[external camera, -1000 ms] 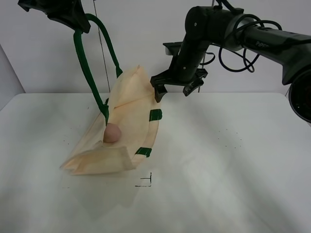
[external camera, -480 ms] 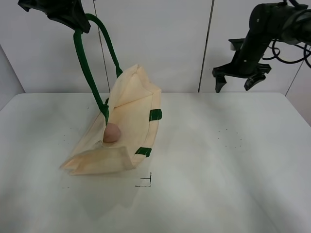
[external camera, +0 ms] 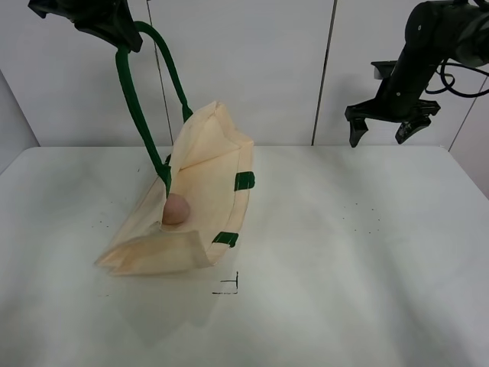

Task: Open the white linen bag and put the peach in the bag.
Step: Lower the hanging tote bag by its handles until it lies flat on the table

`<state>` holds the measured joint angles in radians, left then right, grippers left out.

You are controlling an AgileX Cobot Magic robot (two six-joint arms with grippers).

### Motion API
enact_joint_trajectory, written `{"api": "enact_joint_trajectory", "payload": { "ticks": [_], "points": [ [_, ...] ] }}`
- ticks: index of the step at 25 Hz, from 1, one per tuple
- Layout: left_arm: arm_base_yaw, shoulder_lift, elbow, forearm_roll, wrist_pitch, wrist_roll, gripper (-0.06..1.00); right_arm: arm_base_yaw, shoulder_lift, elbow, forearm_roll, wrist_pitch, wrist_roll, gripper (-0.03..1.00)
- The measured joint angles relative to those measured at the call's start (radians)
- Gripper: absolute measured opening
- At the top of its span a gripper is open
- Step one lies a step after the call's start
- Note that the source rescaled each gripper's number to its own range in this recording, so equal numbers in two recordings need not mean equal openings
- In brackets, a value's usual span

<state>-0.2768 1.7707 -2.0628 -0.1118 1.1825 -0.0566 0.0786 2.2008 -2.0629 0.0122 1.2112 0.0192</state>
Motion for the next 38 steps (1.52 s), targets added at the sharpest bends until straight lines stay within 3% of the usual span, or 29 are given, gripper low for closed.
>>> {"api": "enact_joint_trajectory", "payload": {
  "ticks": [5,19,24,29,38],
  "points": [
    [0.000,0.000,0.000,0.000,0.000,0.000,0.00,0.000,-0.143,0.165,0.007,0.000,-0.002,1.00],
    [0.000,0.000,0.000,0.000,0.000,0.000,0.00,0.000,-0.994,1.153,0.015,-0.001,-0.003,1.00],
    [0.000,0.000,0.000,0.000,0.000,0.000,0.00,0.000,-1.362,1.412,0.013,-0.084,-0.003,1.00],
    [0.000,0.000,0.000,0.000,0.000,0.000,0.00,0.000,-1.744,1.544,0.010,-0.154,-0.003,1.00],
    [0.000,0.000,0.000,0.000,0.000,0.000,0.00,0.000,-2.156,1.571,0.007,-0.181,-0.003,1.00]
  ]
}}
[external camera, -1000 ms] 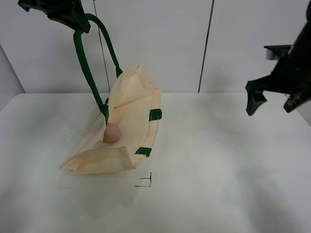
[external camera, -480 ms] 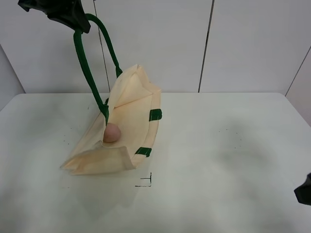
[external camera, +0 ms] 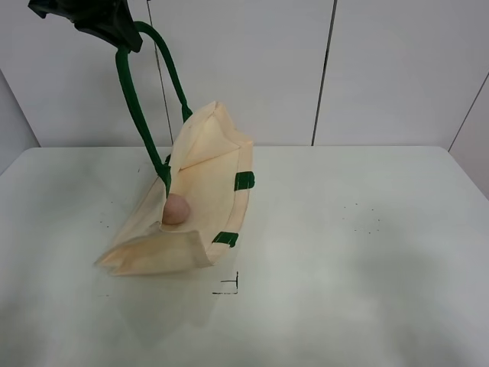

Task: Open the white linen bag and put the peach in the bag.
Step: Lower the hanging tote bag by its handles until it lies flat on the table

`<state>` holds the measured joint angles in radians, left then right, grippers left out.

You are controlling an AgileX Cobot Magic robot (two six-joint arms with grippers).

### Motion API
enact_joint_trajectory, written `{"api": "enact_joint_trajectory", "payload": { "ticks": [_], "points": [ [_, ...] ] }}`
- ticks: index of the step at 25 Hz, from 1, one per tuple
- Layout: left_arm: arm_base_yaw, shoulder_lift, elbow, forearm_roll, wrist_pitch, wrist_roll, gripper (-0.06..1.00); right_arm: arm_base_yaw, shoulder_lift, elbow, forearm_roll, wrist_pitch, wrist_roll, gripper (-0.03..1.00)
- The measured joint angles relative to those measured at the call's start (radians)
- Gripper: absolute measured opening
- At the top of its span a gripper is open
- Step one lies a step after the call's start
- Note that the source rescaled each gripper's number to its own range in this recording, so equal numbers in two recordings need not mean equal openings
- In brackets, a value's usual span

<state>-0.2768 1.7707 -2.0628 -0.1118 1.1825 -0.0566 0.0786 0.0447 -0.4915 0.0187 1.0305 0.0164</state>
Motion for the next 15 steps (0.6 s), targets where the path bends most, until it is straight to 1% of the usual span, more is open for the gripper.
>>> {"api": "enact_joint_trajectory", "payload": {
  "ticks": [2,9,15],
  "points": [
    [0.000,0.000,0.000,0.000,0.000,0.000,0.00,0.000,-0.042,0.000,-0.004,0.000,0.000,1.00],
    [0.000,0.007,0.000,0.000,0.000,0.000,0.00,0.011,-0.047,0.000,-0.009,0.000,0.000,1.00],
    [0.000,0.085,0.039,-0.002,-0.002,0.000,0.00,0.011,-0.047,0.000,-0.009,0.000,0.000,1.00]
  ]
}}
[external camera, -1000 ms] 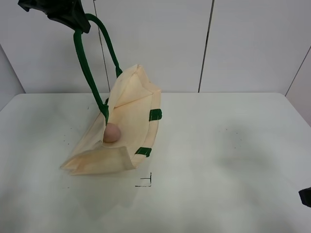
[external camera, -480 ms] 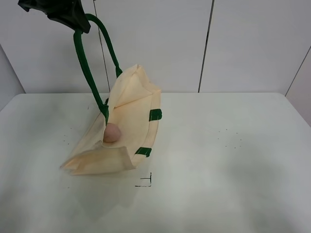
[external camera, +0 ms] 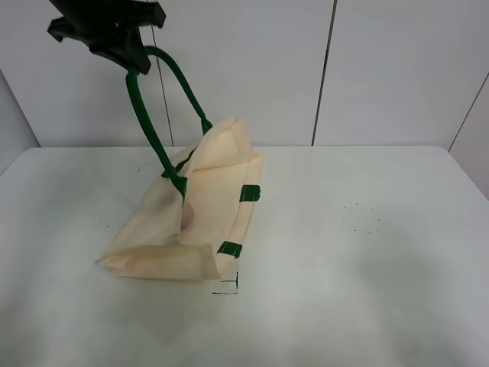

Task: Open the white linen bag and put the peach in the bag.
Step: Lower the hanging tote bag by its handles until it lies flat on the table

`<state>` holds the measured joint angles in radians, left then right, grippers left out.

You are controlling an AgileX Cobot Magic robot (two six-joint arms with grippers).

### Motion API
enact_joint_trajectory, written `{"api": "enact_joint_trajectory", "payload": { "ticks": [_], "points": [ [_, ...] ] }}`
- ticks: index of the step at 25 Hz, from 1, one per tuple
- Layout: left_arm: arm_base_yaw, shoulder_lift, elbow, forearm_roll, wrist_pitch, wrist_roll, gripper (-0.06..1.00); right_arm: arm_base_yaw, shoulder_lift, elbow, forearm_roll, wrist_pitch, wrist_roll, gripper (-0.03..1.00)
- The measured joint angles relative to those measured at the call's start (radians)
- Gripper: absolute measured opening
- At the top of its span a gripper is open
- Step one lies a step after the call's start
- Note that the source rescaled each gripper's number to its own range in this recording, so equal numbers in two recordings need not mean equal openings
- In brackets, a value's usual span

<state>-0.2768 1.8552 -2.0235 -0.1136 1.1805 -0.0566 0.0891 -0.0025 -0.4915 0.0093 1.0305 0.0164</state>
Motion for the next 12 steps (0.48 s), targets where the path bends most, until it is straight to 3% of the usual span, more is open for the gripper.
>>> {"api": "enact_joint_trajectory", "payload": {
  "ticks": [12],
  "points": [
    [0.000,0.344,0.022,-0.013,-0.015,0.024,0.02,0.000,0.000,0.000,-0.001,0.000,0.000,1.00]
  ]
}}
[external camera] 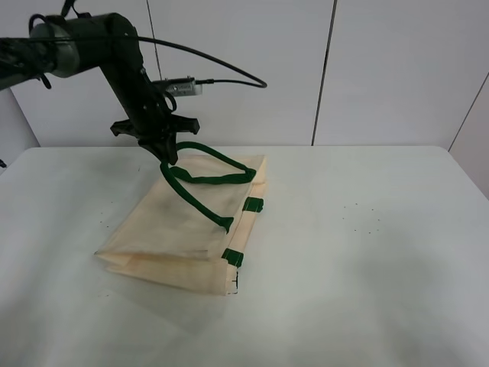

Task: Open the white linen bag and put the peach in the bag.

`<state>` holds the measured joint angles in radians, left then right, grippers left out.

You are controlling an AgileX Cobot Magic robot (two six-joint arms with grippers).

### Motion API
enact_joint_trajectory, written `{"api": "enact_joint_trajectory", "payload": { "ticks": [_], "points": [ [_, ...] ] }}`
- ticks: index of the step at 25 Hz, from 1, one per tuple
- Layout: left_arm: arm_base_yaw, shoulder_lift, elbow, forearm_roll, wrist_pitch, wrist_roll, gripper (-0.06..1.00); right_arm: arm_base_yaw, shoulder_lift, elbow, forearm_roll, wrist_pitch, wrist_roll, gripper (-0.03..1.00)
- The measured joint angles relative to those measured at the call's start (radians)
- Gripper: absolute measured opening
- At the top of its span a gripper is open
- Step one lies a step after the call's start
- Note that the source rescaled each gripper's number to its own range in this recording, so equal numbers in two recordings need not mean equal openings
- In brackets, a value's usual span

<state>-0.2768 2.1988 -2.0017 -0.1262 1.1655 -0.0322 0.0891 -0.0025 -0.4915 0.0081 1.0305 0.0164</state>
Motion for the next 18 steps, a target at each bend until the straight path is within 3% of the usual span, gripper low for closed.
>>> {"api": "enact_joint_trajectory", "payload": {
  "ticks": [2,6,8,11,14,18],
  "points": [
    [0.000,0.023,0.000,-0.005,-0.001,0.010,0.14,0.000,0.000,0.000,0.000,0.000,0.000,1.00],
    [0.000,0.030,0.000,-0.005,-0.005,0.020,0.69,0.000,0.000,0.000,0.000,0.000,0.000,1.00],
    [0.000,0.029,0.000,-0.004,-0.006,0.026,0.87,0.000,0.000,0.000,0.000,0.000,0.000,1.00],
    [0.000,0.029,0.000,0.035,-0.009,0.032,0.95,0.000,0.000,0.000,0.000,0.000,0.000,1.00],
    [0.006,0.029,0.000,0.103,-0.009,0.023,0.97,0.000,0.000,0.000,0.000,0.000,0.000,1.00],
    [0.057,0.029,0.000,0.126,-0.013,0.010,0.98,0.000,0.000,0.000,0.000,0.000,0.000,1.00]
  ]
}}
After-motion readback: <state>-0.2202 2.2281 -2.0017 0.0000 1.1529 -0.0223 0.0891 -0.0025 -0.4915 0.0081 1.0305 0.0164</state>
